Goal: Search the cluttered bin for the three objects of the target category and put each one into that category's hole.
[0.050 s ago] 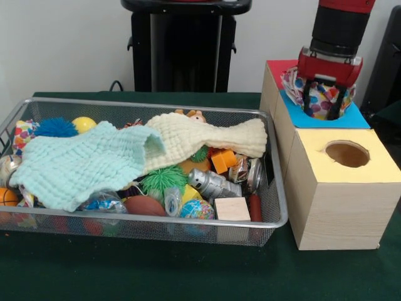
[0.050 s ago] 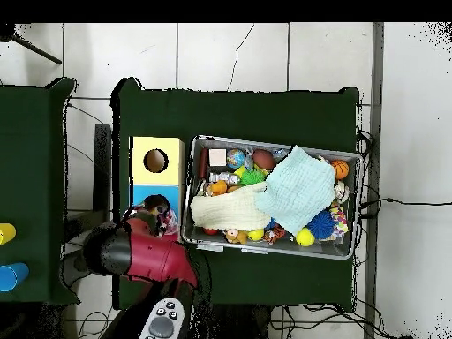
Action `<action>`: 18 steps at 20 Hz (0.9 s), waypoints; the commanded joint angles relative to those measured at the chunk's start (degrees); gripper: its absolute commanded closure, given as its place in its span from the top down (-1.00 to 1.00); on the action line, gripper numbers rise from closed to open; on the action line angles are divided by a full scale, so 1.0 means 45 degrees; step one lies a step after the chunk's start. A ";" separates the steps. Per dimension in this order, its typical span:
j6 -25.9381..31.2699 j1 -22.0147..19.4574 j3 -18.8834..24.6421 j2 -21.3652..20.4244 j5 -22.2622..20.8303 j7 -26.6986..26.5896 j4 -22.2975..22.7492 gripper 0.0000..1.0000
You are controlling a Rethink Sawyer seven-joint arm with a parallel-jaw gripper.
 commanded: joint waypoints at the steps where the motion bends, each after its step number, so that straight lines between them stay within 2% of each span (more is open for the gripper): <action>1: 0.2949 -0.0010 -0.0985 -0.0327 -0.0591 0.2336 -0.0669 1.00; 4: 0.2319 -0.0054 -0.0926 -0.0278 -0.0701 0.2065 -0.0722 1.00; 5: 0.1756 -0.0276 -0.0671 -0.0327 -0.0702 0.1876 -0.0613 -1.00; 9: 0.0623 -0.0568 -0.0186 -0.0516 -0.0642 0.1838 -0.0123 -1.00; 12: 0.0537 -0.0517 -0.0214 -0.0535 -0.0714 0.1955 -0.0065 -1.00; 15: 0.1052 -0.0292 -0.0416 -0.0363 -0.0469 0.2419 -0.0071 -1.00; 18: 0.0680 -0.0846 0.0799 -0.0275 -0.0123 0.2299 0.0579 -1.00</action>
